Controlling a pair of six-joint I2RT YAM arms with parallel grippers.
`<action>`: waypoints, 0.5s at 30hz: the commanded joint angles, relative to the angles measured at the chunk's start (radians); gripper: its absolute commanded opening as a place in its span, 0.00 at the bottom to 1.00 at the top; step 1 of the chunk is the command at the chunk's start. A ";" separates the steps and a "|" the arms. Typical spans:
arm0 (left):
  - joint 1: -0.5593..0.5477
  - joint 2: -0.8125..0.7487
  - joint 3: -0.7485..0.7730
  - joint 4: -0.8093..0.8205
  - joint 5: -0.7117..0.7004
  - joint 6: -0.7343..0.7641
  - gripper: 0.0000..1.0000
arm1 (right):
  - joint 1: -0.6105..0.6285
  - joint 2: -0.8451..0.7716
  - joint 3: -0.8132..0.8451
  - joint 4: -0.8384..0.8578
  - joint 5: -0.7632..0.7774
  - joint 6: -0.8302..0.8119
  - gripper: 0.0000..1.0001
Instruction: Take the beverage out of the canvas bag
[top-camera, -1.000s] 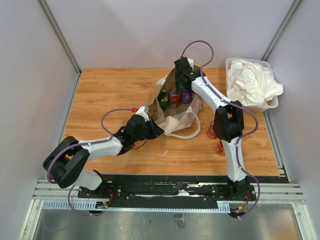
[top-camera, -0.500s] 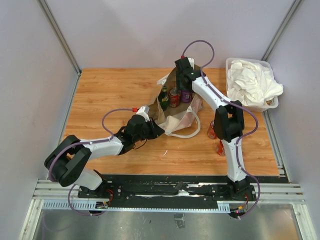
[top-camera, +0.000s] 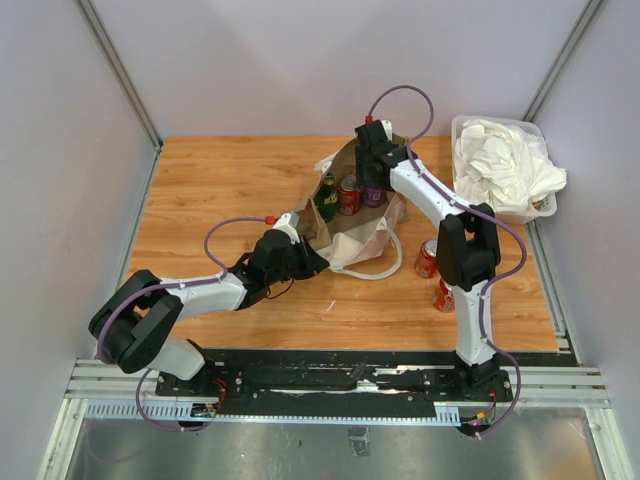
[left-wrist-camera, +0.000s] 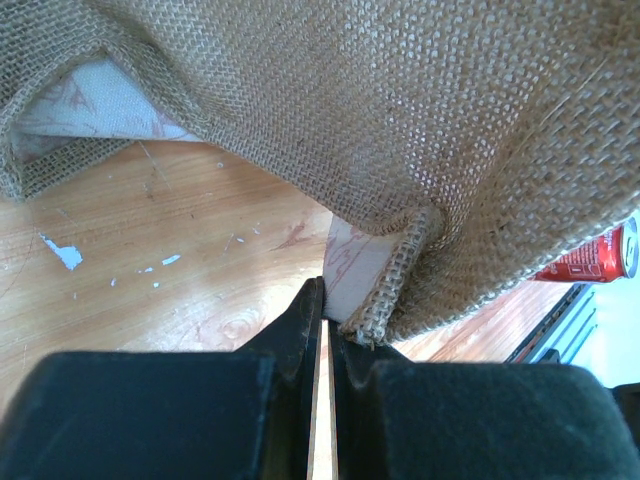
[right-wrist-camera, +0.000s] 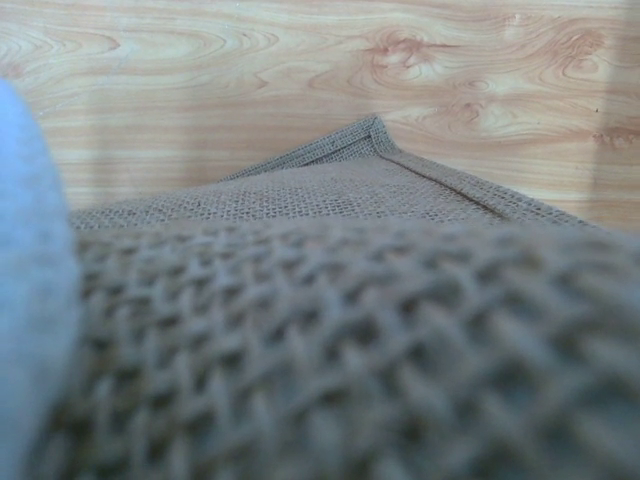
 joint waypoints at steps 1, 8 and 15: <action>-0.010 0.019 0.004 -0.109 0.015 0.033 0.07 | -0.013 -0.028 -0.050 -0.139 0.021 -0.064 0.01; -0.010 0.007 0.007 -0.117 0.014 0.034 0.07 | 0.012 -0.086 -0.042 -0.148 0.048 -0.103 0.01; -0.010 0.008 0.011 -0.118 0.013 0.034 0.08 | 0.021 -0.104 0.004 -0.170 0.041 -0.128 0.01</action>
